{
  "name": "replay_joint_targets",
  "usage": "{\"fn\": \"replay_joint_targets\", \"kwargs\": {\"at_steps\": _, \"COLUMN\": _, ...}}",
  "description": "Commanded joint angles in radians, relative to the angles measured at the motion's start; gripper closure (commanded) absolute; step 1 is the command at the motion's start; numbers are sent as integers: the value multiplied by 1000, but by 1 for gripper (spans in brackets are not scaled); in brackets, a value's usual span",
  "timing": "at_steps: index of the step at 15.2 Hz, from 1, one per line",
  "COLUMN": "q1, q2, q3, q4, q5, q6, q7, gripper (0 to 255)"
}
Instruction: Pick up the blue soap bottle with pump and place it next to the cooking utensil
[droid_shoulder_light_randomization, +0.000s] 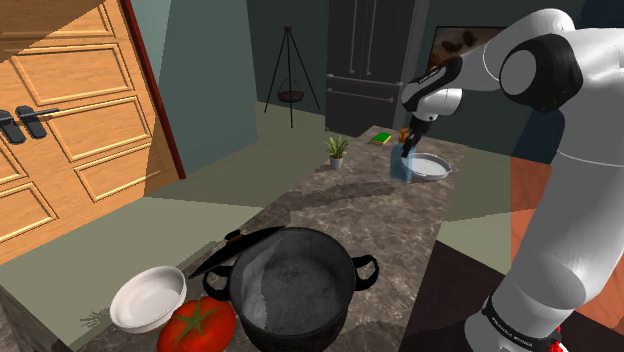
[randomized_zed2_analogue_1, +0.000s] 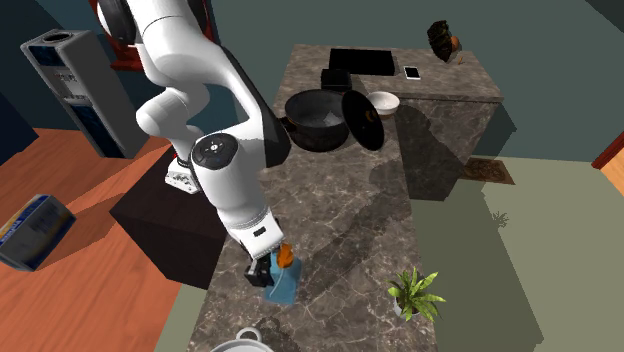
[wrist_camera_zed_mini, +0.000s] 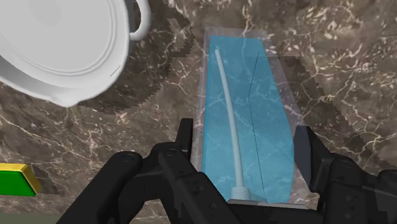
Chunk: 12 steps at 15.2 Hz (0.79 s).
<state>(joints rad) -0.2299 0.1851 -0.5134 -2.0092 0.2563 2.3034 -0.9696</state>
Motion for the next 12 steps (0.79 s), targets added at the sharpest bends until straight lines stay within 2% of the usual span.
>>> {"fn": "replay_joint_targets", "kwargs": {"at_steps": 1, "q1": 2, "q2": -16, "q3": -4, "q4": 12, "q5": -15, "q6": -25, "q7": 11, "gripper": 255}}
{"fn": "replay_joint_targets", "kwargs": {"at_steps": 12, "q1": 11, "q2": -75, "q3": -14, "q4": 95, "q5": -70, "q6": -155, "q7": 58, "gripper": 255}}
